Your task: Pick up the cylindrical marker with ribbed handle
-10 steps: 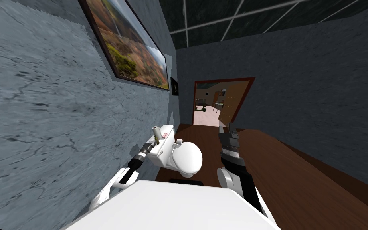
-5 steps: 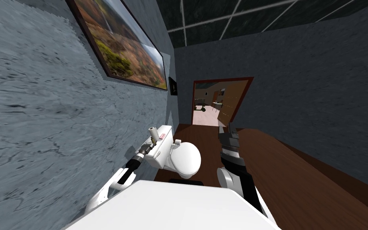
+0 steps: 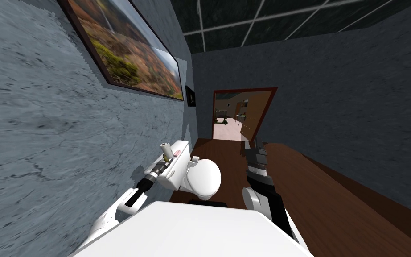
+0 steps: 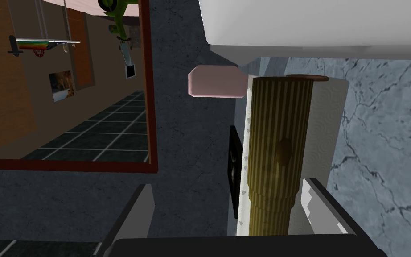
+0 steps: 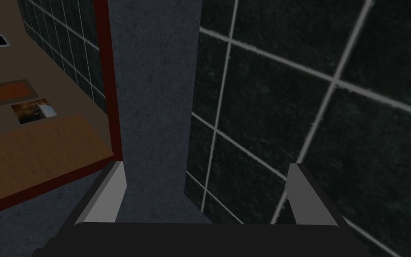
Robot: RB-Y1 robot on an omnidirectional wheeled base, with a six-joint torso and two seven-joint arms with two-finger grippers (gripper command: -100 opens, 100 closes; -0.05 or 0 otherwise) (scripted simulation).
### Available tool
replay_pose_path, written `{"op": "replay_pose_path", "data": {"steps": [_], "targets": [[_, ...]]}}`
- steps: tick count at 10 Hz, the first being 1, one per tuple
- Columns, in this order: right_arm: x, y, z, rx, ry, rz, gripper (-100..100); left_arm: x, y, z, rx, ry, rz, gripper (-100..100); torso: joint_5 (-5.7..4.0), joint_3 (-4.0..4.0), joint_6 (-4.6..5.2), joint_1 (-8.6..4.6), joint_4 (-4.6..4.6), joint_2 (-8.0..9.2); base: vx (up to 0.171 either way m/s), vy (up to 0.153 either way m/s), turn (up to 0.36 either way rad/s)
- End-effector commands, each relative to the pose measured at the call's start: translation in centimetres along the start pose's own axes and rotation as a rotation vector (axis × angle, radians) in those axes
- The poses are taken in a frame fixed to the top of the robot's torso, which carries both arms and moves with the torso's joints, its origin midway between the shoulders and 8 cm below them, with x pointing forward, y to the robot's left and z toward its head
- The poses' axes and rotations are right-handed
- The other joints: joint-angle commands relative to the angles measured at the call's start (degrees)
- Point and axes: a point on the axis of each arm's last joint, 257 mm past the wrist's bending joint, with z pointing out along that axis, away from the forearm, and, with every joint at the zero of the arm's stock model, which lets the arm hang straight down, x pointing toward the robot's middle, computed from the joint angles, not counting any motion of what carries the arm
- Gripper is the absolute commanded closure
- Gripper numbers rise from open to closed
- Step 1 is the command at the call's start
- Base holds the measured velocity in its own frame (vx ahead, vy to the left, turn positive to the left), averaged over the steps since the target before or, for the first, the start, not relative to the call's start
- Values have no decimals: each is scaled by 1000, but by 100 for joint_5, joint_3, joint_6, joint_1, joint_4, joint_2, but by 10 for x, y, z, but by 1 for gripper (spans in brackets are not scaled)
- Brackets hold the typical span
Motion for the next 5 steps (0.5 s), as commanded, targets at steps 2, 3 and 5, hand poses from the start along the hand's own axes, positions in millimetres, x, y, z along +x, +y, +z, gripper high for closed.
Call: {"op": "replay_pose_path", "data": {"steps": [2, 3, 5], "targets": [[0, 0, 0, 0, 0, 0, 0, 2, 17, -4, 18, 3, 0, -100, 1, 2, -2, 4, 0, 4, 11, -83, -49], [0, 0, 0, 0, 0, 0, 0, 10, 30, -9, -11, 17, -26, -100, 0, 2, 0, -1, 1, 3, 11, -70, -25], [0, 0, 0, 0, 0, 0, 0, 2, 40, -10, 6, 5, -14, -100, 7, 2, -1, 16, -2, 7, 4, -45, -42]]}}
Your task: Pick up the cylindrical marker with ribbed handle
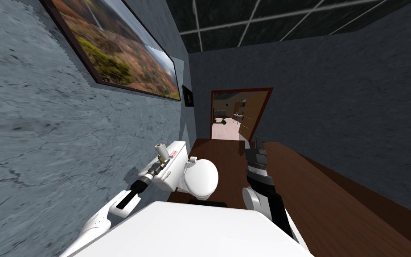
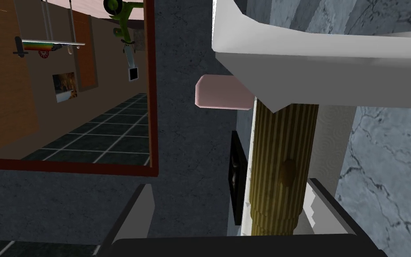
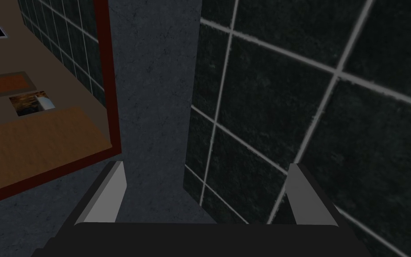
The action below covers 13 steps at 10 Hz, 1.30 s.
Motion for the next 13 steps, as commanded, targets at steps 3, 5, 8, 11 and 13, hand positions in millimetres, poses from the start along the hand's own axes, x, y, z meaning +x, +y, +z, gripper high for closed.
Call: {"op": "replay_pose_path", "data": {"steps": [3, 5, 8, 11, 13], "targets": [[0, 0, 0, 0, 0, 0, 0, -2, 27, -7, -10, -3, 1, -100, 2, 0, -3, 7, 0, 1, 7, -53, -29], [0, 0, 0, 0, 0, 0, 0, -5, 50, -14, -25, -2, 12, -100, -1, 0, -3, -3, -1, 0, 15, -77, -57], [0, 0, 0, 0, 0, 0, 0, -8, 85, -27, -79, -6, -1, -100, -3, -3, 0, -13, -1, -6, 20, -80, -44], [0, 0, 0, 0, 0, 0, 0, -40, 118, -35, -88, -45, 53, -100, -3, -1, -4, -8, -1, -2, 14, -83, -53], [0, 0, 0, 0, 0, 0, 0, -35, 137, -46, -140, -41, 28, -100, 0, 1, -5, 0, 0, 2, 5, -36, -2]]}}
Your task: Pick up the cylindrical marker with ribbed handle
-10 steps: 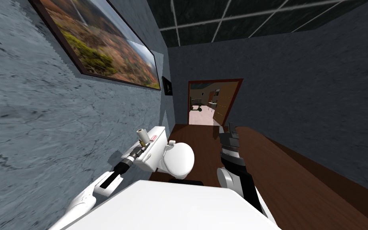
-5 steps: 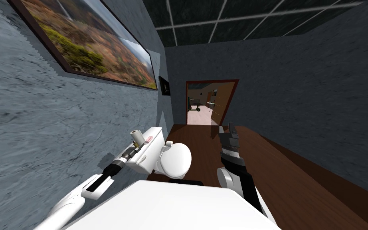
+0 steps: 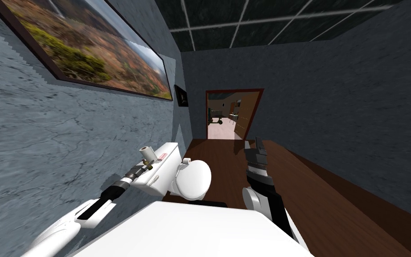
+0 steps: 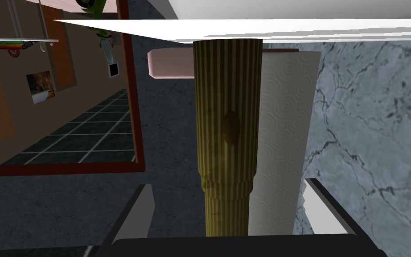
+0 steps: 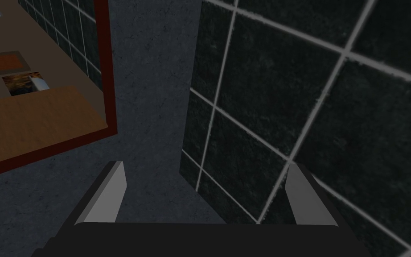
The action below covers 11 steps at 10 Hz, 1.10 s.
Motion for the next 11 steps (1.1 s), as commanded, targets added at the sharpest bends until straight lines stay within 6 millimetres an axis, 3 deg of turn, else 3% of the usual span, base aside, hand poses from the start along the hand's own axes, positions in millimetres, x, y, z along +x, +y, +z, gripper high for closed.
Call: {"op": "replay_pose_path", "data": {"steps": [1, 2, 6, 7, 8, 9, 10, 11], "targets": [[0, 0, 0, 0, 0, 0, 0, 0, 0, 0, 0, 0, 0, -100, 0, 0, 0, 0, 0, 0, 0, 0, 0], [0, 0, 0, 0, 0, 0, 0, 0, 1, 0, -3, 1, -1, 100, 2, 0, 1, 6, 0, 1, 0, 0, 0], [0, 0, 0, 0, 0, 0, 0, 0, 1, 0, -2, 1, 0, 100, 4, 1, 0, 11, 1, 1, 0, 0, 0], [0, 0, 0, 0, 0, 0, 0, 0, 1, 0, -2, 1, 0, 0, 4, 1, 1, 10, 0, 1, 0, 0, 0], [0, 0, 0, 0, 0, 0, 0, 18, -18, 3, 5, 28, -26, 100, 4, 1, 0, 10, 0, 1, 2, 67, 61], [0, 0, 0, 0, 0, 0, 0, 15, -23, 6, 18, 23, -22, 100, 27, -4, 2, 27, -10, 2, -6, 85, 28], [0, 0, 0, 0, 0, 0, 0, 30, -36, 5, 15, 45, -48, 100, 43, -9, 9, 38, -17, -1, -22, 106, 62], [0, 0, 0, 0, 0, 0, 0, 27, -49, 10, 45, 39, -35, 100, 69, -16, 7, 52, -32, 0, -23, 80, 22]]}}
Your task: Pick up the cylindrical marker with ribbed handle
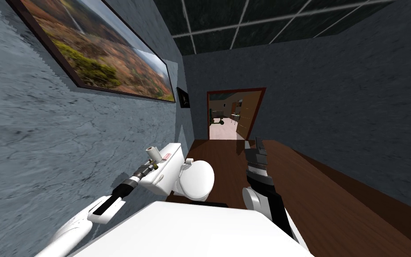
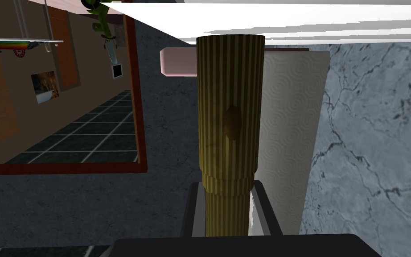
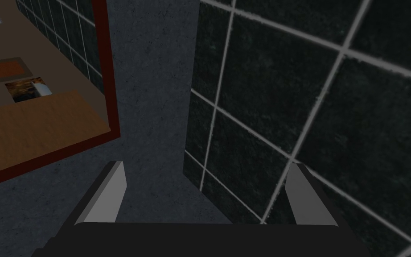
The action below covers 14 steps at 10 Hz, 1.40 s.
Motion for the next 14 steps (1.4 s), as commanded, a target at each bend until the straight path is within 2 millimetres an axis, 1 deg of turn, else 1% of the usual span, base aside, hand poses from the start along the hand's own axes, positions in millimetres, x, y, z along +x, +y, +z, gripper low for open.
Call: {"op": "replay_pose_path", "data": {"steps": [1, 2, 3, 4, 5, 6, 7, 8, 9, 10, 11, 12, 13, 14], "targets": [[0, 0, 0, 0, 0, 0, 0, 20, -18, -1, 0, 32, -31, 100, 0, 0, 0, 0, 0, 0, -20, 85, 69], [0, 0, 0, 0, 0, 0, 0, 15, -34, 5, 36, 22, -15, 100, 24, -7, -6, 5, -16, 1, -7, 70, 46], [0, 0, 0, 0, 0, 0, 0, 16, -34, 5, 38, 24, -11, 100, 49, -18, 3, 3, -31, -6, -6, 27, -12], [0, 0, 0, 0, 0, 0, 0, 30, -44, 4, 24, 46, -33, 100, 60, -26, 4, -9, -41, -11, -7, 64, 53], [0, 0, 0, 0, 0, 0, 0, 22, -57, 9, 55, 32, -15, 100, 83, -32, -1, -1, -57, -9, -9, 62, 44], [0, 0, 0, 0, 0, 0, 0, 22, -58, 10, 57, 30, -15, 100, 96, -37, -1, 4, -66, -10, -11, 22, 8], [0, 0, 0, 0, 0, 0, 0, 33, -68, 8, 44, 48, -31, 100, 101, -40, 2, -5, -69, -12, -12, 54, 73], [0, 0, 0, 0, 0, 0, 0, 27, -77, 12, 65, 39, -15, 100, 120, -46, -7, 2, -84, -9, -12, 60, 39], [0, 0, 0, 0, 0, 0, 0, 24, -80, 14, 72, 32, -15, 100, 132, -51, -2, 9, -91, -12, -12, 29, -12], [0, 0, 0, 0, 0, 0, 0, 32, -91, 14, 58, 43, -29, 100, 132, -53, 0, 3, -91, -15, -11, 64, 60], [0, 0, 0, 0, 0, 0, 0, 24, -100, 17, 80, 30, -11, 100, 137, -55, -4, 14, -93, -17, -12, 62, 40], [0, 0, 0, 0, 0, 0, 0, 32, -107, 16, 55, 41, -33, 100, 137, -56, -2, 17, -93, -20, -3, 99, 66], [0, 0, 0, 0, 0, 0, 0, 27, -115, 19, 76, 34, -5, 100, 141, -59, -6, 32, -95, -24, -10, 83, 33], [0, 0, 0, 0, 0, 0, 0, 22, -118, 20, 83, 24, -4, 100, 140, -58, -5, 31, -94, -22, -16, 28, 1]]}}
